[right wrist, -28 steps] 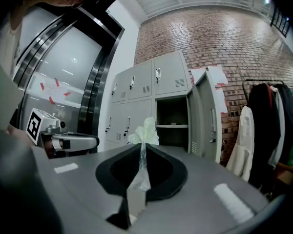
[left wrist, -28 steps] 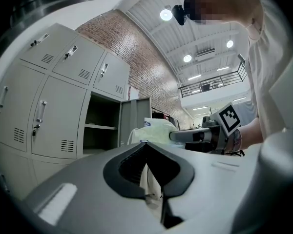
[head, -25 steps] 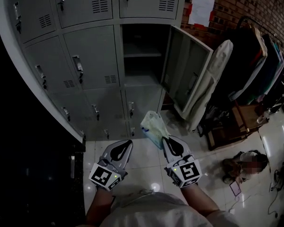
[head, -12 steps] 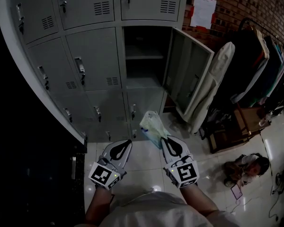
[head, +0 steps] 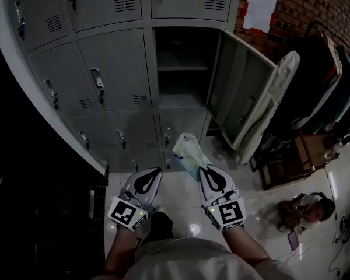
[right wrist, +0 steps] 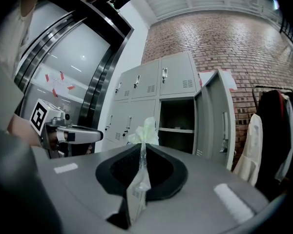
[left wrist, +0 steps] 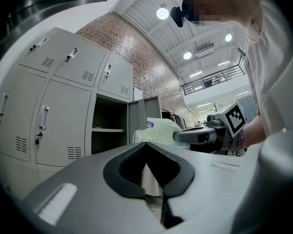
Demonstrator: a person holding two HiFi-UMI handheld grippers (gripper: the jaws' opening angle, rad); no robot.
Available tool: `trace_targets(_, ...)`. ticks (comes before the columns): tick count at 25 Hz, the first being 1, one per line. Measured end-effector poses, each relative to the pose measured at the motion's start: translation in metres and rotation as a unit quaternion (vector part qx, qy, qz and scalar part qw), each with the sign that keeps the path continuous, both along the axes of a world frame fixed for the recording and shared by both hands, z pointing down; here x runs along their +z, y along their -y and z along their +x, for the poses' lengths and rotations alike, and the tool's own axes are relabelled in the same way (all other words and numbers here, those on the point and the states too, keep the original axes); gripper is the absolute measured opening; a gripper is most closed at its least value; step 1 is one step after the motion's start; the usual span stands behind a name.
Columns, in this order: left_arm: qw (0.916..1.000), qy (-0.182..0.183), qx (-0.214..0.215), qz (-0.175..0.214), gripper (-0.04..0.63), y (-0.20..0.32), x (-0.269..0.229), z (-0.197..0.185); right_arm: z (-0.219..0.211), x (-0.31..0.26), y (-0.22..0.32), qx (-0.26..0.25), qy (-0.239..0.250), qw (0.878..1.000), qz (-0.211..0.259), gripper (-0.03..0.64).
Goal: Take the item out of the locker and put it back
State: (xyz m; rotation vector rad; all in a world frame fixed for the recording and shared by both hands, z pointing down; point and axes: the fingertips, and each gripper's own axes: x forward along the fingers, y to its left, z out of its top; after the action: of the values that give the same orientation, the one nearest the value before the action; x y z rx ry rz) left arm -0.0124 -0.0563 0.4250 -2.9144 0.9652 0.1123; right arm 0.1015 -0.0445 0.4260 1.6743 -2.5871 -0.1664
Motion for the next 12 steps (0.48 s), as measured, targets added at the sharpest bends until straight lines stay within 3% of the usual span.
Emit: trace_targets(12, 0.9985, -0.007, 0.049, 0.022, -0.031, 0.145, -0.019, -0.014, -0.016, -0.022, 0.141, 0.044, 0.015, 0.999, 0.019, 0.015)
